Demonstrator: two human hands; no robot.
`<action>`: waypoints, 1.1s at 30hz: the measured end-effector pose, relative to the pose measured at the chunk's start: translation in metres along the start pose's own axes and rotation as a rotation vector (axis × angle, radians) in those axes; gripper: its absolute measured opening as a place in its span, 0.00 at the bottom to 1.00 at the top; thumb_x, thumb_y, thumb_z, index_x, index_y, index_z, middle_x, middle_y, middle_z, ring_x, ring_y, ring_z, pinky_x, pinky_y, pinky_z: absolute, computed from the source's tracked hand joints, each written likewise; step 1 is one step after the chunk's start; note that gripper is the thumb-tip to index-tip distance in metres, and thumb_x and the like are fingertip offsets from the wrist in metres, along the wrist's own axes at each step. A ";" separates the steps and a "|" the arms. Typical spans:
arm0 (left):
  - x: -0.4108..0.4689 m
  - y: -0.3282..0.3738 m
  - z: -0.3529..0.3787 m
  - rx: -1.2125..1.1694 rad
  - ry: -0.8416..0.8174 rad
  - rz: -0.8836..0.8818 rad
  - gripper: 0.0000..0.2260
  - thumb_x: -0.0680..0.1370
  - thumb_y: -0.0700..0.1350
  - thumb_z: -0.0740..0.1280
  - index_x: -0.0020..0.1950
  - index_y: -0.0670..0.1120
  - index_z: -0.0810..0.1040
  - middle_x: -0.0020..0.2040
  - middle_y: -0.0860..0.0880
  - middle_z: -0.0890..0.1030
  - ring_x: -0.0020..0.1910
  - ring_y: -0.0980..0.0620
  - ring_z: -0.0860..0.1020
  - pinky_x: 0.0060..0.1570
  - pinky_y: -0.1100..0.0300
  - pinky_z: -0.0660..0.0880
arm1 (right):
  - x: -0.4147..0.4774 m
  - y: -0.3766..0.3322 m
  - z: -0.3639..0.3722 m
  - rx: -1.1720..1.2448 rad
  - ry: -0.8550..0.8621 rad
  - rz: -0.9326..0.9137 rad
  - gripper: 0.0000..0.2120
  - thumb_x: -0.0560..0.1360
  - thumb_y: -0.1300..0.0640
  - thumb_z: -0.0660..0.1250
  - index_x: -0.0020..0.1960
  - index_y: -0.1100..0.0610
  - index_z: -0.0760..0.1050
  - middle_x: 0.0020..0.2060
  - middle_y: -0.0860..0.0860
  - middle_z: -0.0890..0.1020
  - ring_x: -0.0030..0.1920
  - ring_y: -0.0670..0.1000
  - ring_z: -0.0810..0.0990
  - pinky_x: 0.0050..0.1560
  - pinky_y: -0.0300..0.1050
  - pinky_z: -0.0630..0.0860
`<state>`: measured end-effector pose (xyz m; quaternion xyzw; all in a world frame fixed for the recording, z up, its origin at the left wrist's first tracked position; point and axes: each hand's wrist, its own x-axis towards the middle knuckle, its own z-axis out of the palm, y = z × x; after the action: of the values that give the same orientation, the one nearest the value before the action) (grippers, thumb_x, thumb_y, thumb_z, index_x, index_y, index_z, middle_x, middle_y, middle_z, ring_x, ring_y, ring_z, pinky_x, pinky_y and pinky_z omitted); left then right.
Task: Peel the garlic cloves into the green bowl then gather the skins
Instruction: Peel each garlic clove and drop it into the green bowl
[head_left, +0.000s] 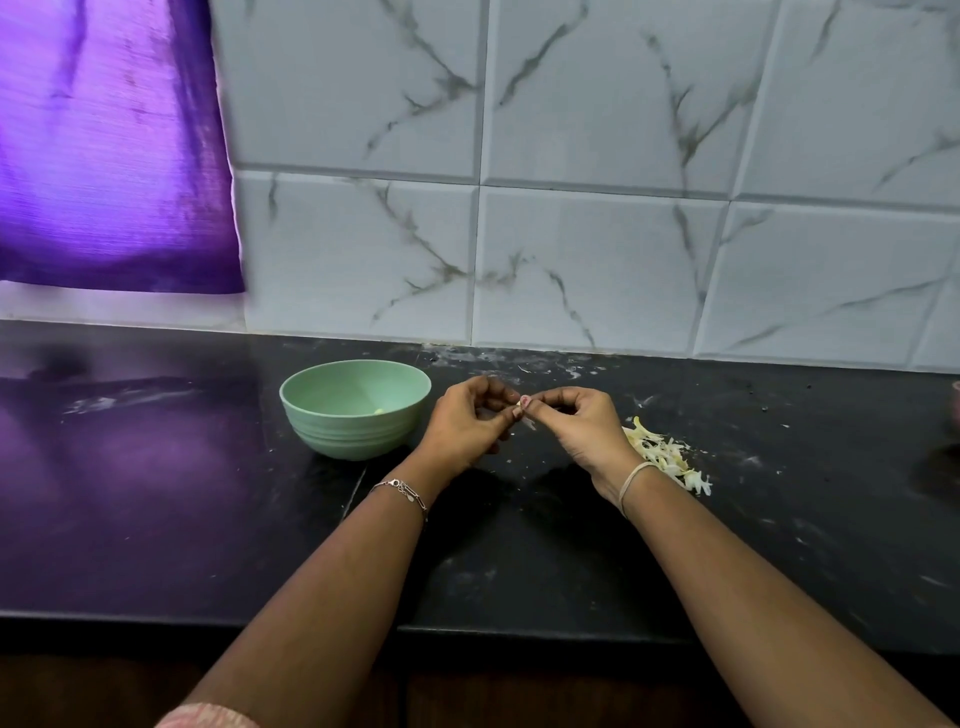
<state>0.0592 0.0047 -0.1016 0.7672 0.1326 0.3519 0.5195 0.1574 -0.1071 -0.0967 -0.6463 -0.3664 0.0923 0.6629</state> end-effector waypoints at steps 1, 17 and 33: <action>0.000 0.000 0.000 0.010 0.001 0.007 0.04 0.76 0.40 0.71 0.46 0.47 0.78 0.40 0.47 0.81 0.31 0.57 0.77 0.26 0.64 0.73 | 0.000 0.000 0.000 -0.008 0.000 0.002 0.04 0.73 0.60 0.74 0.43 0.61 0.84 0.35 0.51 0.84 0.35 0.40 0.80 0.38 0.29 0.74; 0.001 0.000 0.000 -0.073 0.009 -0.044 0.05 0.76 0.41 0.71 0.50 0.43 0.80 0.37 0.49 0.80 0.28 0.58 0.76 0.28 0.64 0.72 | 0.001 0.000 0.002 -0.068 -0.011 0.004 0.03 0.76 0.61 0.70 0.45 0.59 0.81 0.38 0.52 0.83 0.39 0.44 0.79 0.39 0.29 0.74; 0.000 0.000 -0.001 -0.035 0.017 -0.002 0.04 0.76 0.41 0.71 0.50 0.45 0.83 0.39 0.50 0.80 0.32 0.55 0.78 0.29 0.63 0.73 | 0.001 -0.002 0.001 -0.089 0.029 0.005 0.02 0.72 0.61 0.74 0.40 0.56 0.83 0.37 0.53 0.83 0.39 0.46 0.78 0.40 0.36 0.74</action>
<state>0.0582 0.0052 -0.1013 0.7549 0.1316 0.3602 0.5320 0.1567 -0.1065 -0.0943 -0.6772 -0.3588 0.0681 0.6388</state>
